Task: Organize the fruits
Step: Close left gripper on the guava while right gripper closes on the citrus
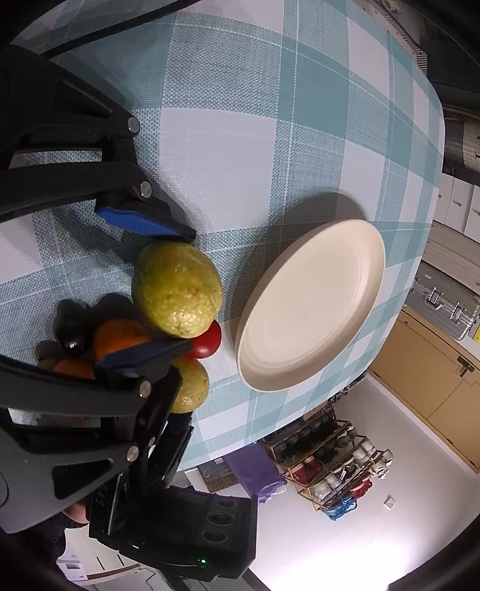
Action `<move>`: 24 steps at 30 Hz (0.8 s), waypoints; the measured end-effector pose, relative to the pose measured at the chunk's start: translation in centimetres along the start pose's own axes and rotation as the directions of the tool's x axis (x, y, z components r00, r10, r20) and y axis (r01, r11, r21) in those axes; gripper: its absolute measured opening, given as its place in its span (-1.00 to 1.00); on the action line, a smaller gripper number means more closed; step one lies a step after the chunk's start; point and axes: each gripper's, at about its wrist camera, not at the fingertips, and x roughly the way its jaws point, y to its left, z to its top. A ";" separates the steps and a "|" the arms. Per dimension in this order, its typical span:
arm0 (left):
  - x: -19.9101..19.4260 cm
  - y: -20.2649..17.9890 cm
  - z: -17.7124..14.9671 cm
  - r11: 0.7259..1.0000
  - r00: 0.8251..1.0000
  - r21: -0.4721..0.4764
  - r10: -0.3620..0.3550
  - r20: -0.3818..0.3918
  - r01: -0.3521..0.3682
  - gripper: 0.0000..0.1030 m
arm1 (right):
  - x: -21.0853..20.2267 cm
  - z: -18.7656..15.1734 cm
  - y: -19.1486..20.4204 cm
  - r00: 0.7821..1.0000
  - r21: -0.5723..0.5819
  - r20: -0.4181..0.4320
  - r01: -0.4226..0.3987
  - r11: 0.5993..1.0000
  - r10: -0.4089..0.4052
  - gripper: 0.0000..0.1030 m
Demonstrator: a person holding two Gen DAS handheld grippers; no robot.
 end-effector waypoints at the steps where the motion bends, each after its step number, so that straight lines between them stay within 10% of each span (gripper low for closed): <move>1: 0.0 -0.1 0.0 1.000 1.000 0.004 0.003 -0.003 -0.003 -0.06 | 0.0 0.0 0.1 1.000 -0.003 0.005 0.009 1.000 -0.009 0.04; 24: -3.1 -1.4 4.7 1.000 1.000 0.028 0.005 0.017 -0.006 -0.06 | -4.3 3.8 -0.1 0.989 -0.038 0.146 -0.002 0.999 0.008 0.03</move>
